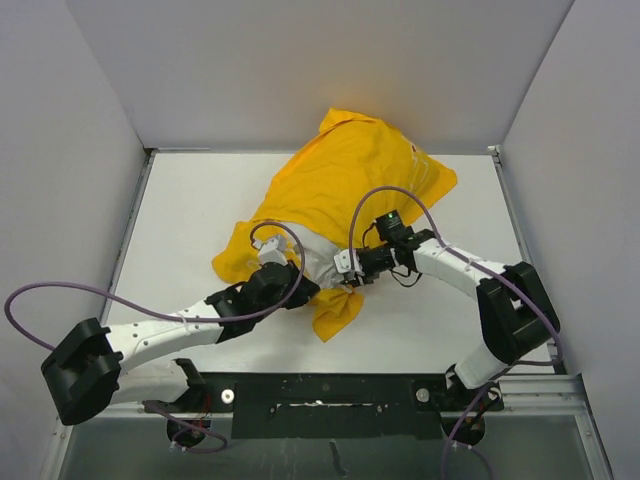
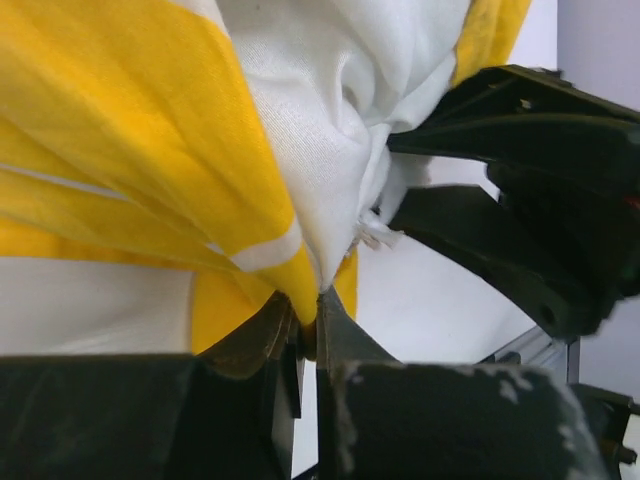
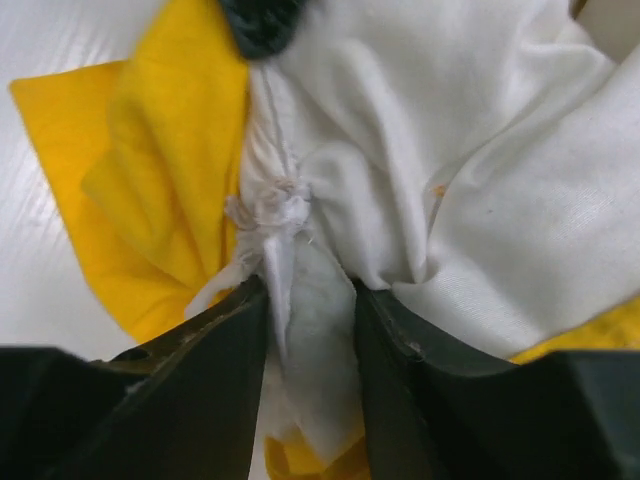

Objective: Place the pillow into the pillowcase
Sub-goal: Stuff the pillow into the pillowcase.

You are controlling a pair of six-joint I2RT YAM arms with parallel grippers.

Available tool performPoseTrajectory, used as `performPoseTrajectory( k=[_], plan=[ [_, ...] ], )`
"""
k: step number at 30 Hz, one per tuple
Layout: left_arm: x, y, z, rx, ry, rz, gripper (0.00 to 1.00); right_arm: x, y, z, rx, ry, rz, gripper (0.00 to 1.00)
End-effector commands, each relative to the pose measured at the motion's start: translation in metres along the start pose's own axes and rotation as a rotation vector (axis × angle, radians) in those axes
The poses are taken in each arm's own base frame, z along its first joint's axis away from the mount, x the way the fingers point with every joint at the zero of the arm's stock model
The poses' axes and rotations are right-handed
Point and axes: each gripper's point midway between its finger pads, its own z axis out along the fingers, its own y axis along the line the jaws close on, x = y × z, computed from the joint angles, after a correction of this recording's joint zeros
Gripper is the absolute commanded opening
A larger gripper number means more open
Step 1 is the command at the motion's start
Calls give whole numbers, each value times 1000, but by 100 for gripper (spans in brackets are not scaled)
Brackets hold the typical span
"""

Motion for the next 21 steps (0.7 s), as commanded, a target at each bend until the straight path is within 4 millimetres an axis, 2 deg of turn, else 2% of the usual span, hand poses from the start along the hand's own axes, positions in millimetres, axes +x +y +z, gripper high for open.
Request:
performPoseTrajectory(
  k=[1, 3, 4, 7, 9, 11, 13, 15, 18, 21],
  plan=[
    [-9, -33, -28, 176, 7, 12, 0, 21, -29, 9, 100, 143, 9, 24],
    [-11, -40, -40, 221, 20, 37, 0, 19, -39, 12, 134, 167, 55, 5],
    [-13, -46, -47, 250, 28, 50, 0, 16, -46, 13, 163, 169, 83, 0],
    [-15, -58, -63, 308, 56, 96, 3, -5, -75, 14, 262, 126, 231, 0],
    [-15, -55, -68, 303, 64, 115, 8, -22, -94, 11, 300, 74, 350, 0],
    [-15, -39, -67, 253, 59, 108, 24, -34, -104, 13, 309, 40, 431, 0],
    [-14, -25, -66, 225, 52, 78, 38, -35, -100, 23, 273, 29, 458, 0],
    [-13, -21, -71, 256, 35, 45, 48, -22, -86, 39, 238, 29, 486, 0],
    [-12, -19, -77, 300, 3, -33, 55, -1, -59, 59, 169, 34, 560, 0],
    [-9, -2, -71, 248, -43, -82, 61, 1, -49, 75, 110, 23, 603, 0]
  ],
)
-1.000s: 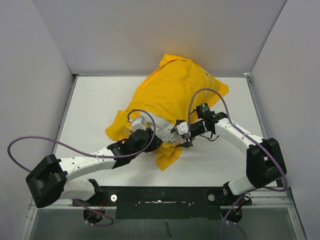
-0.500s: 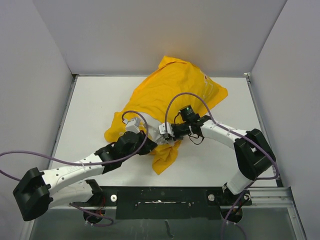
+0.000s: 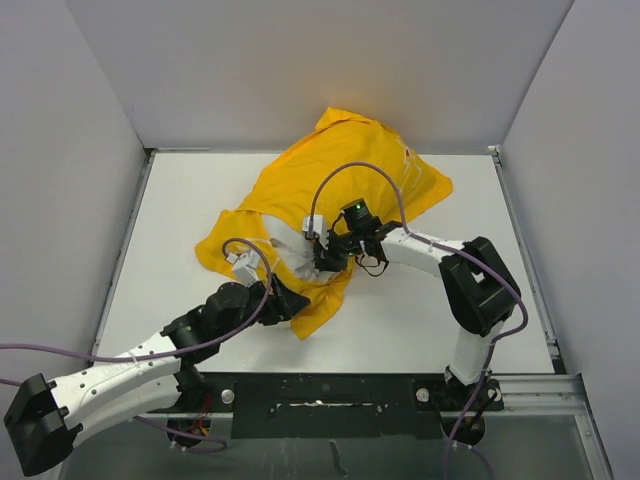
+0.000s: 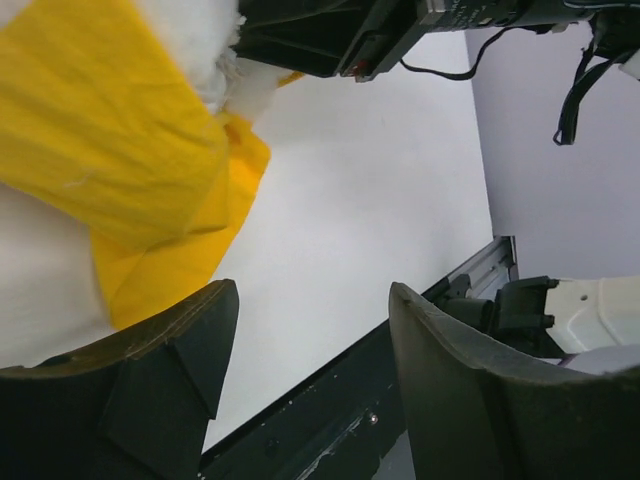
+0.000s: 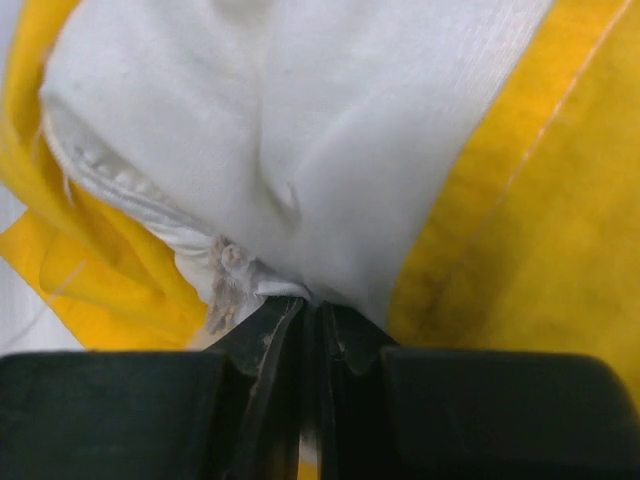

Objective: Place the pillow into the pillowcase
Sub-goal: Stuff the pillow into the pillowcase.

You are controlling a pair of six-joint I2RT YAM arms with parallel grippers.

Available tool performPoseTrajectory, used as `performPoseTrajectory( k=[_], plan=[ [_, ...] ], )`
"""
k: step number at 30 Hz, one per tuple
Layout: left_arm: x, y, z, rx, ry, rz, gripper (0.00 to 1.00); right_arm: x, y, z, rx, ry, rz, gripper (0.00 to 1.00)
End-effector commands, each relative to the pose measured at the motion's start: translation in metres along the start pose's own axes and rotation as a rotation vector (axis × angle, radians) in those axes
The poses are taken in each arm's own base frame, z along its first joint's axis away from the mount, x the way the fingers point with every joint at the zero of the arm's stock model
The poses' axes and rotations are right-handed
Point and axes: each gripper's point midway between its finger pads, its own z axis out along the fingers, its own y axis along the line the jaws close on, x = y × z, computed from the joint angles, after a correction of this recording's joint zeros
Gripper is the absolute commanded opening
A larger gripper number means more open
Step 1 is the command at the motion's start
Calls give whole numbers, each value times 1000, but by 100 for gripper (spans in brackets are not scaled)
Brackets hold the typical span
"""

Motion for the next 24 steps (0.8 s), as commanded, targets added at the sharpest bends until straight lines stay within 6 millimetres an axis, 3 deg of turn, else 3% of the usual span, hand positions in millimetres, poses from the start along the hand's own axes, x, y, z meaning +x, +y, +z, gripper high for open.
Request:
performPoseTrajectory(
  k=[1, 4, 6, 10, 16, 19, 21, 24],
  plan=[
    [-10, 4, 2, -13, -110, -87, 63, 7, 10, 22, -45, 0, 72, 0],
    [-22, 18, 10, -100, -204, -73, 71, 1, 17, 30, -72, -1, 71, 0],
    [-31, 21, 17, -124, -252, -70, 72, -1, 19, 31, -80, -9, 89, 0],
    [-44, 28, 34, -217, -312, -57, 67, -2, 15, 27, -75, -32, 121, 0],
    [-53, 62, 46, -396, -344, -61, 56, -3, 11, 19, -72, -61, 164, 0],
    [-57, 72, 46, -411, -354, -52, 41, -3, 9, 17, -73, -72, 183, 0],
    [-60, 75, 46, -402, -353, -40, 26, -3, 9, 16, -73, -74, 187, 0],
    [-62, 65, 44, -336, -340, -23, 7, -2, 6, 17, -60, -68, 190, 0]
  ],
)
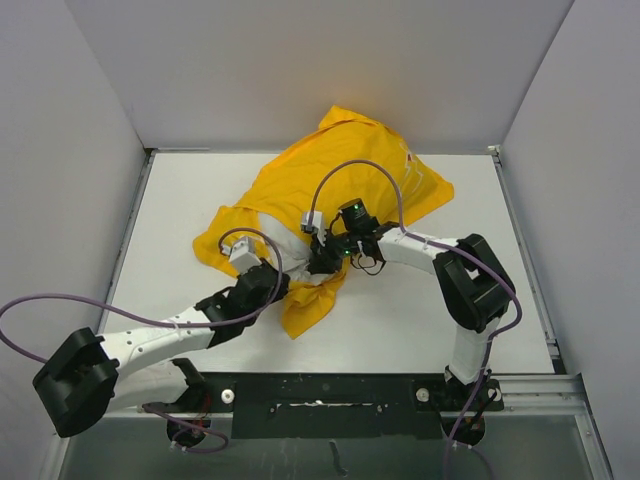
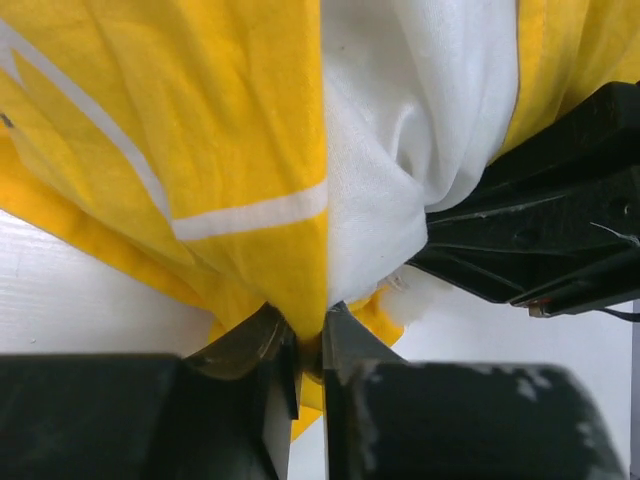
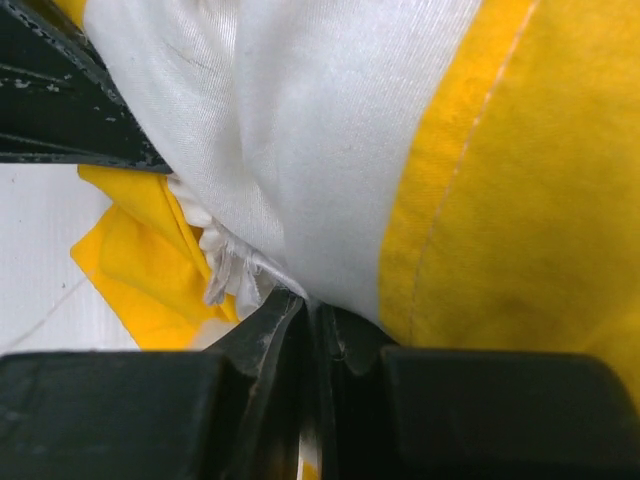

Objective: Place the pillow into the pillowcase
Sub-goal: Stuff the pillow into the pillowcase.

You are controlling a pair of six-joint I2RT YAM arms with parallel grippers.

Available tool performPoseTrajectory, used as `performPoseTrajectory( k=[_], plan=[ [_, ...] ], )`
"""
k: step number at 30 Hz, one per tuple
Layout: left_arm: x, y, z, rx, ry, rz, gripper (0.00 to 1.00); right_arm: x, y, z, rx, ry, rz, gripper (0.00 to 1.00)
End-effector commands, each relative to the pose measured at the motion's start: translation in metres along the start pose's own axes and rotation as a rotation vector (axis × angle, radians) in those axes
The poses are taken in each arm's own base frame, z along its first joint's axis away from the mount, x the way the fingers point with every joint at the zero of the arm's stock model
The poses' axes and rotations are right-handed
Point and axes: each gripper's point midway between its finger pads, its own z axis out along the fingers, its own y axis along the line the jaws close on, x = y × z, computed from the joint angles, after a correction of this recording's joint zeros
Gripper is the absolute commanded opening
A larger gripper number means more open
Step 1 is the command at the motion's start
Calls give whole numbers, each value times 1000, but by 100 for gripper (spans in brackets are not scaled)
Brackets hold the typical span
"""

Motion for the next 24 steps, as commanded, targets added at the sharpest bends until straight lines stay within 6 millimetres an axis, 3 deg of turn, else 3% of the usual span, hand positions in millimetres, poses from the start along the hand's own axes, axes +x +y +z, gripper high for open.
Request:
performPoseTrajectory(
  k=[1, 5, 8, 10, 16, 24],
  plan=[
    [-19, -24, -9, 119, -42, -4, 4, -4, -10, -3, 44, -16, 7, 0],
    [-21, -48, -40, 277, -4, 55, 7, -9, -24, -10, 123, -32, 41, 0],
    [-16, -51, -55, 331, 46, 72, 36, -19, -20, -10, 109, -74, 61, 0],
    [-11, -47, -59, 337, 72, 71, 46, -23, -12, -6, 81, -84, 57, 0],
    [0, -32, -57, 318, 95, 49, 56, -25, -3, -2, 48, -99, 76, 0],
    [10, -18, -32, 205, 104, 83, 55, -19, -2, 1, 43, -89, 88, 0]
  ],
)
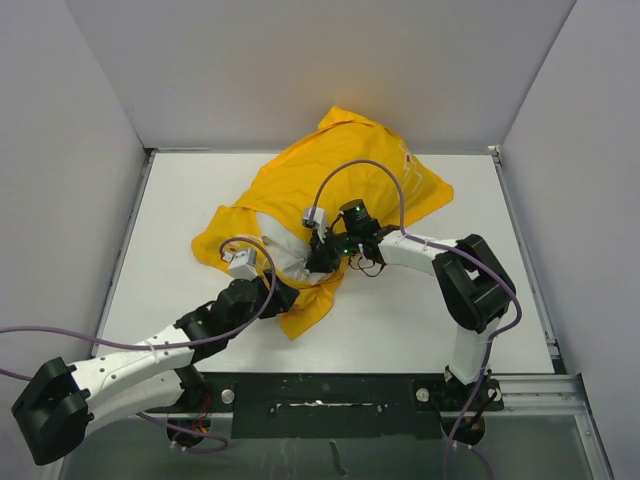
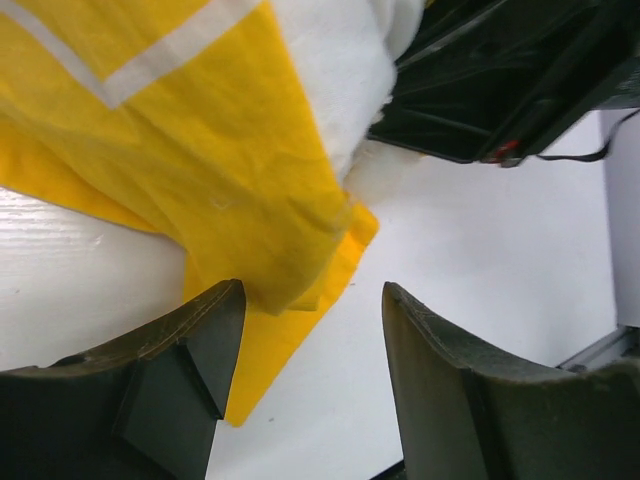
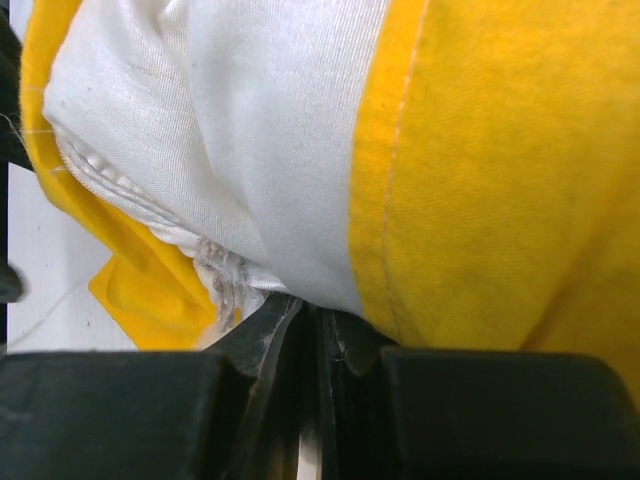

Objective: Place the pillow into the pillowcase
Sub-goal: Stuff the pillow into the pillowcase.

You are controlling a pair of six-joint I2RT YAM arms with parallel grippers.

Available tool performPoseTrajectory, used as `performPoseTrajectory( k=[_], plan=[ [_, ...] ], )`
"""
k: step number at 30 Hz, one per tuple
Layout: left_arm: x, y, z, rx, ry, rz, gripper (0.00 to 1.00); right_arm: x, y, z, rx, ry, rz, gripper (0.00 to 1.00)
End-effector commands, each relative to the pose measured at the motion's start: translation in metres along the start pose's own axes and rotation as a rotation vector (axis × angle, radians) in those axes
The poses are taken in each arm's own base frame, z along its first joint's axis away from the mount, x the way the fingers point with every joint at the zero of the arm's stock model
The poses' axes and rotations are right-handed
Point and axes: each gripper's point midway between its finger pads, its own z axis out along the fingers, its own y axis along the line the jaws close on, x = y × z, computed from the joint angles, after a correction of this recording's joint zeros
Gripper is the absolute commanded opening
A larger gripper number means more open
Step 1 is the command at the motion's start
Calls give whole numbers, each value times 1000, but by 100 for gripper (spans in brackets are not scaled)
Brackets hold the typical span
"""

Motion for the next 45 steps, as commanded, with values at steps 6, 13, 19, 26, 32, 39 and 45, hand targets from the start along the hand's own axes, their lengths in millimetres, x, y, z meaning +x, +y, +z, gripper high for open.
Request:
performPoseTrajectory(
  k=[6, 13, 19, 26, 32, 39, 45],
  plan=[
    [-13, -11, 28, 4, -30, 30, 28, -12, 0, -5, 15, -40, -28, 0],
    [-21, -51, 10, 251, -41, 160, 0, -28, 14, -7, -31, -107, -17, 0],
    [-22, -129, -48, 617, 28, 225, 0, -79, 37, -4, 82, -238, -23, 0],
    [-44, -191, -112, 910, -21, 191, 0, 23, -20, 36, 275, 30, 192, 0],
    [-56, -172, -120, 873, -128, 154, 0, 60, 6, 51, 140, 119, 194, 0],
    [-23, -102, -91, 606, -34, 143, 27, 9, 76, 13, -352, 55, -89, 32],
    [-23, -78, -116, 498, 28, 246, 57, -56, 109, -68, -477, -112, -387, 74]
  ],
)
